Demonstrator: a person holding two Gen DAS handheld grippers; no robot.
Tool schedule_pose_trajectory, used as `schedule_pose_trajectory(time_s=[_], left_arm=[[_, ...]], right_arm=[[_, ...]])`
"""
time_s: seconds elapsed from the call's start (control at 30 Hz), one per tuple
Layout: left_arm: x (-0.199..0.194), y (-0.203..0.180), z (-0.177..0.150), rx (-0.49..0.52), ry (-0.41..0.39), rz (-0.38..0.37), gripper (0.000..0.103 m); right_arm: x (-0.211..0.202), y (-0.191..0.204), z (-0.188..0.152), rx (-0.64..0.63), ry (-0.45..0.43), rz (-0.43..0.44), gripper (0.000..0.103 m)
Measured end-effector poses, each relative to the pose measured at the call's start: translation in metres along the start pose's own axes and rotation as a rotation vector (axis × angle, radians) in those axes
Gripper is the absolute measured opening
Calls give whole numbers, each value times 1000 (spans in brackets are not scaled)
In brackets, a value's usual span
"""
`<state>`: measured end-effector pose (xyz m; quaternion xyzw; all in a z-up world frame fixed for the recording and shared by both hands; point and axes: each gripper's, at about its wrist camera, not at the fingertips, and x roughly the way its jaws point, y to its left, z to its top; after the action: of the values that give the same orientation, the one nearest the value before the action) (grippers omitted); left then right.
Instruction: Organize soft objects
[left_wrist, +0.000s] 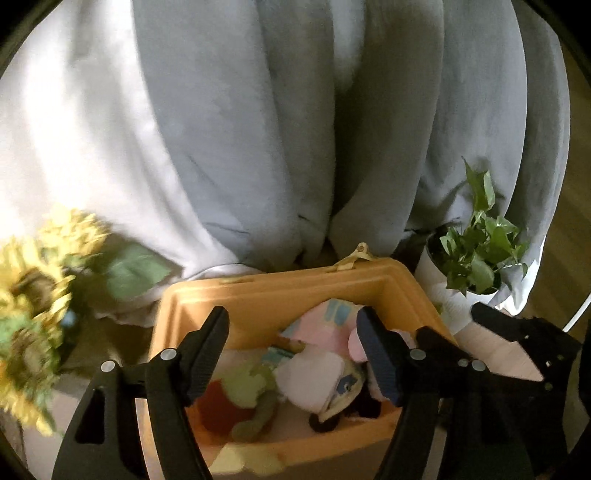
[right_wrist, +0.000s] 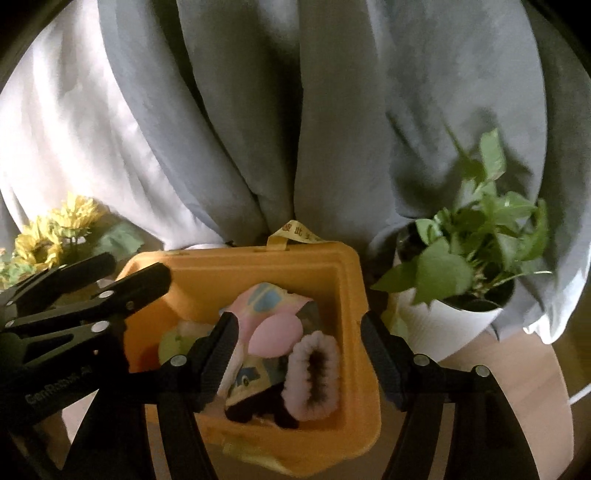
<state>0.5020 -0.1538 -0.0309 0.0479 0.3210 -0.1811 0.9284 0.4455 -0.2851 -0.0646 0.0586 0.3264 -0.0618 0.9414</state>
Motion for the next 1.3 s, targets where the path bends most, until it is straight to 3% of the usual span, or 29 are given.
schedule_pose_trajectory(time_s=[0.47, 0.6, 0.73, 1.1, 1.3], left_arm=[[-99, 5, -42, -39, -79, 100, 76], [-128, 9, -62, -33, -121, 154, 79], [-155, 13, -82, -33, -149, 183, 81], [-226, 18, -130, -34, -217, 202, 100], [-264, 13, -151, -38, -258, 256, 103]], right_arm=[[-91, 12, -29, 2, -102, -46, 70], [-118, 18, -43, 6, -148, -50, 77], [-139, 24, -59, 5, -187, -67, 77], [-207, 42, -112, 35, -277, -113, 88], [-238, 47, -133, 40, -303, -113, 90]])
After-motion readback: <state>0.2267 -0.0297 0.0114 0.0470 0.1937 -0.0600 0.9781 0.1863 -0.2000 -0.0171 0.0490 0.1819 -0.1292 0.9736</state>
